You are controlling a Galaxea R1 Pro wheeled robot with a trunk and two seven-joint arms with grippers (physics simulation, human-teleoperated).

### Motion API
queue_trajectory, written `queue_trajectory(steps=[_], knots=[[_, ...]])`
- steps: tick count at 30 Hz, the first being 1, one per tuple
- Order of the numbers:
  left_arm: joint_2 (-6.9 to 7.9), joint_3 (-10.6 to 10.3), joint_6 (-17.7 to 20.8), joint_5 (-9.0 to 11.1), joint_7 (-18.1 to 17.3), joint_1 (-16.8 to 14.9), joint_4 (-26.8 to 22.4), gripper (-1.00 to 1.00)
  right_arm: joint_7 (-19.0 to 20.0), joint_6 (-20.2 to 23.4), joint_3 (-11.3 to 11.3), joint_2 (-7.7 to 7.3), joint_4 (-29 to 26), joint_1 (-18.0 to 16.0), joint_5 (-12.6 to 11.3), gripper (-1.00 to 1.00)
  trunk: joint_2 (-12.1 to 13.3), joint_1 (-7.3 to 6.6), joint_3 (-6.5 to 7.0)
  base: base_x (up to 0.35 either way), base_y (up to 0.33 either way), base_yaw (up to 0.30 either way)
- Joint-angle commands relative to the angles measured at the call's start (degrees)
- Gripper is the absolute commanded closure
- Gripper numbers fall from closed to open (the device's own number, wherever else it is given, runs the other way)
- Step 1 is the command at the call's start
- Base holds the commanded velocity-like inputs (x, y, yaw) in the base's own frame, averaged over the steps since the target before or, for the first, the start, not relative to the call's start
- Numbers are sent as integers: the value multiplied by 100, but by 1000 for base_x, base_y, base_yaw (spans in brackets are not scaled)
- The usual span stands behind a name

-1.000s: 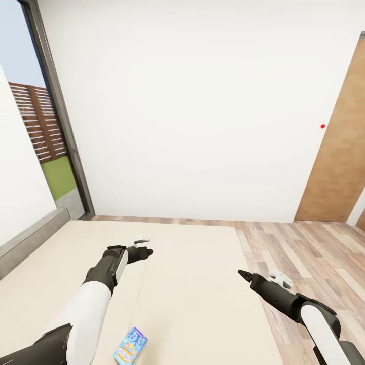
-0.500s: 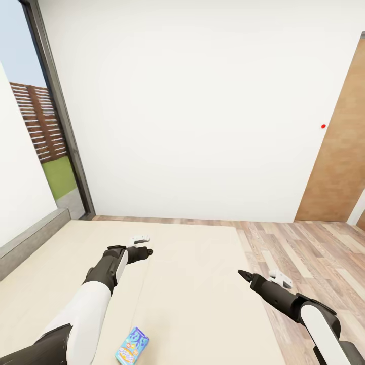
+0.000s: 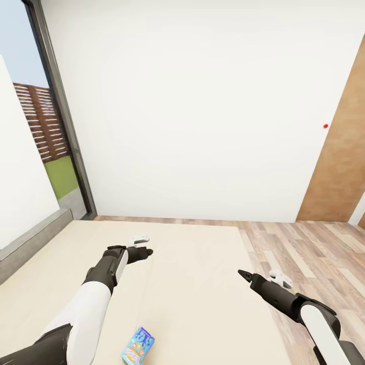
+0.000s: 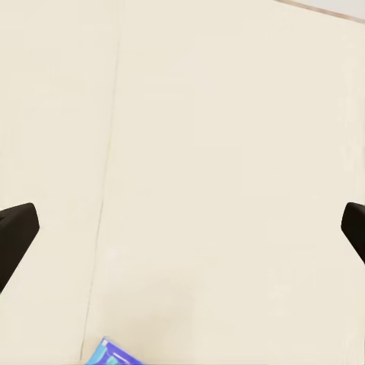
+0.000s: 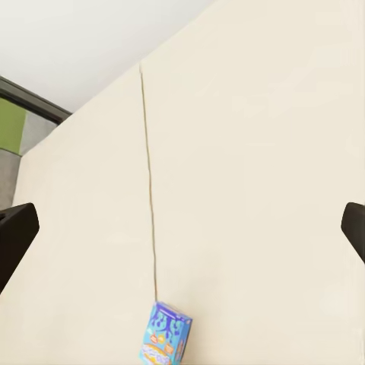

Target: Put all the toys in the child's room - the three board games (two on the bed and one on the table), the two jigsaw puzzles on the table, and the tennis ball on the table - inside the toy box on the table in the child's room.

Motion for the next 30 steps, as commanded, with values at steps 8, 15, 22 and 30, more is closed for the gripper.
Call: queue_trajectory(steps=[8, 15, 22, 30], knots=[[-2, 46, 23, -61, -50, -6, -11, -100, -53, 19, 1, -1, -8, -3, -61, -100, -12, 4, -12, 0, 78, 0], [-2, 46, 23, -61, -50, -6, -11, -100, -53, 19, 0, -1, -8, -5, -61, -100, -12, 4, -12, 0, 11, 0], [-2, 46, 23, -61, -50, -6, -10, -100, -53, 19, -1, -1, -8, -4, -61, -100, -12, 4, -12, 0, 22, 0], [-2, 46, 23, -61, -50, -6, -9, -100, -53, 19, -2, -1, -8, -2, -61, -100, -12, 4, -12, 0, 168, 0]])
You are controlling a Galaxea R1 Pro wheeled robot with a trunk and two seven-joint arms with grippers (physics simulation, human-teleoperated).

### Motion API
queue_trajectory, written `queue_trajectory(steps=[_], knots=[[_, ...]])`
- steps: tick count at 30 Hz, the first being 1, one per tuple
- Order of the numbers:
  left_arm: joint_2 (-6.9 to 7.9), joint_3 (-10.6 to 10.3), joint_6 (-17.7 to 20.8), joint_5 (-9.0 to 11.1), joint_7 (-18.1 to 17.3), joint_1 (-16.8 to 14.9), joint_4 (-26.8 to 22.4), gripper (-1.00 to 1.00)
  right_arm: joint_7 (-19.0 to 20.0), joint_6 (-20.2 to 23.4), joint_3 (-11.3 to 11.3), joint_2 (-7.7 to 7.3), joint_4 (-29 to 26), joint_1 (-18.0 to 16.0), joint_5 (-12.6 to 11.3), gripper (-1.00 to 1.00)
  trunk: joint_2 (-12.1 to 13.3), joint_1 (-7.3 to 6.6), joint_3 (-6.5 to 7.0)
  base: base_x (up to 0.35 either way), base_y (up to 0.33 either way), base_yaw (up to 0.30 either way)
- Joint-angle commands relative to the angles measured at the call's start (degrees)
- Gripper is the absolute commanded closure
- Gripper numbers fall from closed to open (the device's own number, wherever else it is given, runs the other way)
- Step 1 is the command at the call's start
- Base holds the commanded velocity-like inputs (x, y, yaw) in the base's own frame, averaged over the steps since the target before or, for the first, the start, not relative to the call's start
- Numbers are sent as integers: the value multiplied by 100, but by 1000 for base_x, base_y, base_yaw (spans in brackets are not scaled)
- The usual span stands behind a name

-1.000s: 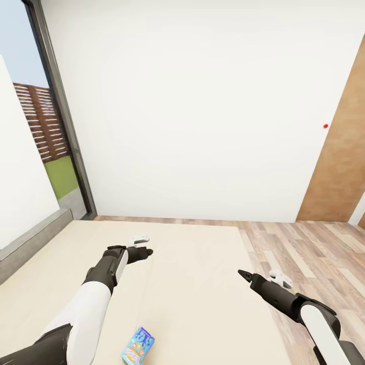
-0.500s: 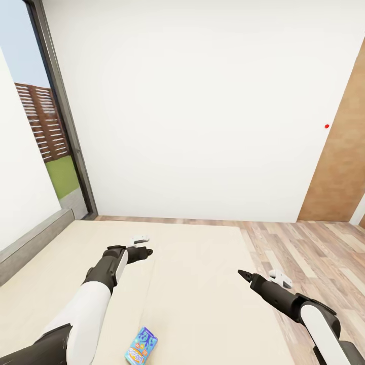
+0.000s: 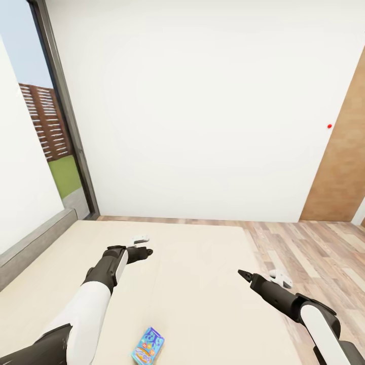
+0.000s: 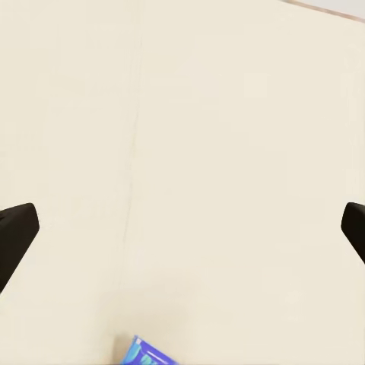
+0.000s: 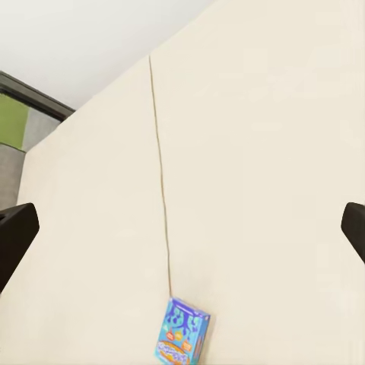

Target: Put all the toys in the child's room - the three board games (two on the bed and one on the table), the two jigsaw puzzles on the table, and the tennis ball on the table - inside the toy box on the table in the child's room.

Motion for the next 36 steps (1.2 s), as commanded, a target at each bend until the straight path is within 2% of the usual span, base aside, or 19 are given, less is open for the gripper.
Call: queue_trajectory(steps=[1, 22, 36], knots=[[-8, 46, 22, -60, -50, -6, -10, -100, -53, 19, 0, -1, -8, -7, -61, -100, -12, 4, -12, 0, 96, 0], [-9, 46, 22, -60, -50, -6, -11, -100, -52, 19, 15, -1, -8, -7, -61, -100, -12, 4, -12, 0, 20, 0], [-15, 40, 22, -60, -45, -6, -10, -100, -64, 19, 23, -1, -36, -2, -60, -100, -12, 4, -12, 44, 107, 0]])
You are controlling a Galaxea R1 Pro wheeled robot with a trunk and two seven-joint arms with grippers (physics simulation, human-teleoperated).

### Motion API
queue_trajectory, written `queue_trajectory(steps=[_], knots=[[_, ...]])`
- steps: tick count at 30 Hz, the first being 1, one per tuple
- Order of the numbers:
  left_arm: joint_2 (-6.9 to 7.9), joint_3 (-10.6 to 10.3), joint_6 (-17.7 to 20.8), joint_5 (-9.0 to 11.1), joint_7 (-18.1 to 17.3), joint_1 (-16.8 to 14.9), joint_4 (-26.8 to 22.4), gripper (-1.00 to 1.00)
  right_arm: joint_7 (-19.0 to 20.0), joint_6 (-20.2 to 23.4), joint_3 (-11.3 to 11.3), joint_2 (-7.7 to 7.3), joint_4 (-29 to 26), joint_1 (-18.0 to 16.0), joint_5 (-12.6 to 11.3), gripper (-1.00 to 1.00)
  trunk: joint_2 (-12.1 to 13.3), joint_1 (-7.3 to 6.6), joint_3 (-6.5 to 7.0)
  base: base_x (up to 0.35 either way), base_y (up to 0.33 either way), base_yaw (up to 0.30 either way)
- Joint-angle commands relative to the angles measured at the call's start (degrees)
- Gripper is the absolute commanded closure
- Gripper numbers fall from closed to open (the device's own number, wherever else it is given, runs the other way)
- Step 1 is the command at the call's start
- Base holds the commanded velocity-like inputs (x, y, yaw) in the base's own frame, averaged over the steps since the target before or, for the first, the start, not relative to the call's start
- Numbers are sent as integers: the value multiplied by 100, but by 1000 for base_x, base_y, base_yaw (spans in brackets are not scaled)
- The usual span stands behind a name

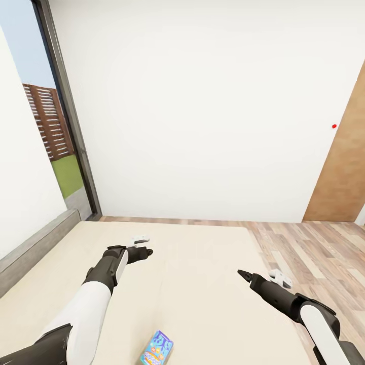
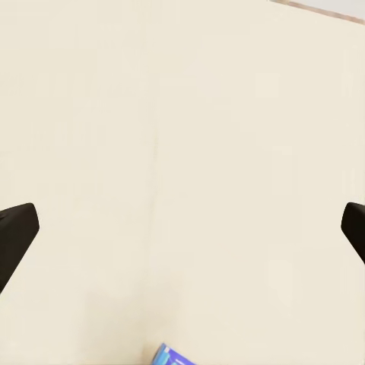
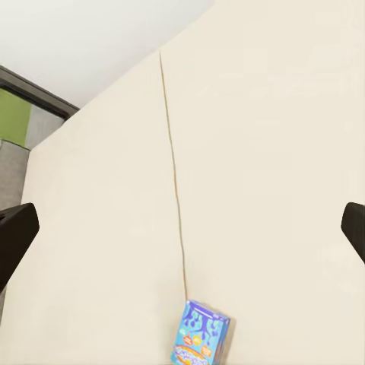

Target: Put all the toys in the child's room - the three board games (two on the bed and one on the table), the two jigsaw puzzles on the table, and the tennis ball on the table - inside the toy box on the table in the child's room.

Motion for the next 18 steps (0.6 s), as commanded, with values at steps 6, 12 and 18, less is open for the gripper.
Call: queue_trajectory(steps=[6, 12, 18], knots=[[-11, 40, 21, -61, -41, -6, -10, -100, -50, 30, -24, -1, -13, -8, -61, -100, -12, 4, -36, 6, 13, 18], [-11, 30, 16, -61, -23, -6, -10, -100, -50, 57, -38, -8, -14, -10, -61, -100, -12, 4, -82, 2, 3, 54], [-11, 25, 14, -61, -12, -6, -10, -100, -50, 69, -57, -10, -15, -12, -61, -100, -12, 4, -135, 0, 1, 65]])
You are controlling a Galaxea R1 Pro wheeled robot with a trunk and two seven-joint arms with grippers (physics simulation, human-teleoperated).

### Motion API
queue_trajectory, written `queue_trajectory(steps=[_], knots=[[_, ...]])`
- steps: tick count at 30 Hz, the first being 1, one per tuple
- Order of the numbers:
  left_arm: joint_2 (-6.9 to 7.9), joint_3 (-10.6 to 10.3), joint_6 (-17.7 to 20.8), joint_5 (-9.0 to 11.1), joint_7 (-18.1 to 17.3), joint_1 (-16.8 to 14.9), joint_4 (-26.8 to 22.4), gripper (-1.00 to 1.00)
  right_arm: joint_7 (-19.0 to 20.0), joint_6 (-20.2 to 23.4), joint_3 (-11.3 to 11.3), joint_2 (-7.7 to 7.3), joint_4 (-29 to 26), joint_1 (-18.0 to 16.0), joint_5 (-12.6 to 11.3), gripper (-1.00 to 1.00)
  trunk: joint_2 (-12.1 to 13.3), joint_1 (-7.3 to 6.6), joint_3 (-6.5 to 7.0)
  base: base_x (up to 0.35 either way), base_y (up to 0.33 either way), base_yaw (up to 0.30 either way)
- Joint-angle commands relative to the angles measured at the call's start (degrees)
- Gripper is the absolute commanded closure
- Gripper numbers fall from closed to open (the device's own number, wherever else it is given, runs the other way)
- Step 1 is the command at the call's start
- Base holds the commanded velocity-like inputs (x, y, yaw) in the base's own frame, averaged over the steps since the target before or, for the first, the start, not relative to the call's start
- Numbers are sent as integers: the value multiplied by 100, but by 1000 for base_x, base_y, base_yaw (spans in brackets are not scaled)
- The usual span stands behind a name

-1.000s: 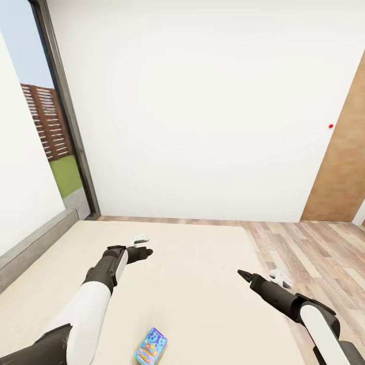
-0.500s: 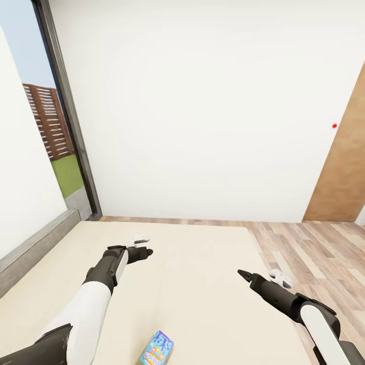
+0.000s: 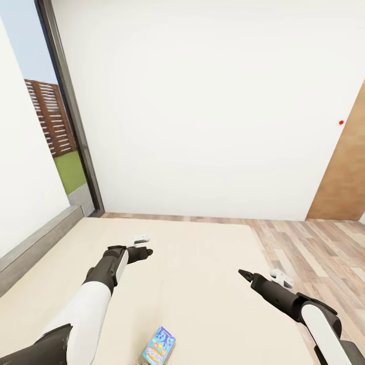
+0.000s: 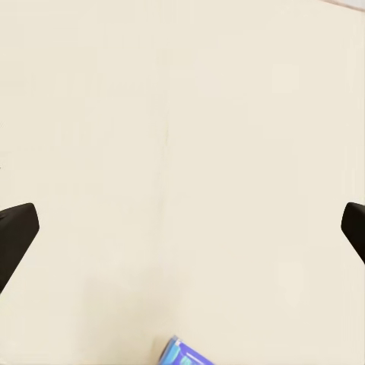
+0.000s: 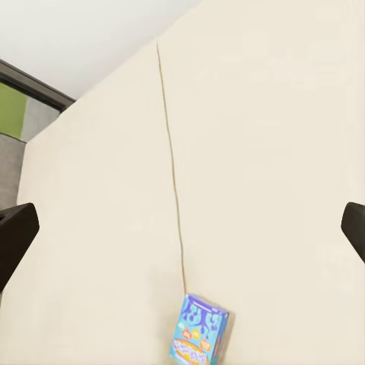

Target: Put all the toys in the child's room - the three board games (two on the bed and one on the table), the two jigsaw puzzles on the table, and the tennis ball on the table - inside the toy box on the table in the child's room.

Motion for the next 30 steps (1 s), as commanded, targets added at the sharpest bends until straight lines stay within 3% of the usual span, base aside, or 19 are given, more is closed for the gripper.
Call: queue_trajectory(steps=[1, 20, 30], knots=[[-9, 46, 25, -61, -47, -7, -10, -100, -52, 19, -3, -2, -8, -5, -61, -100, -15, 4, -24, 0, 0, 67], [-32, 66, 37, -92, 3, -56, 44, -100, -62, 47, -22, -60, -49, -14, -61, -100, -15, 4, -154, 0, 0, 51], [-146, -27, 41, -112, 29, -62, 109, -100, -60, 284, -395, -46, -76, -7, -79, -100, -15, 4, -159, 0, 0, 4]])
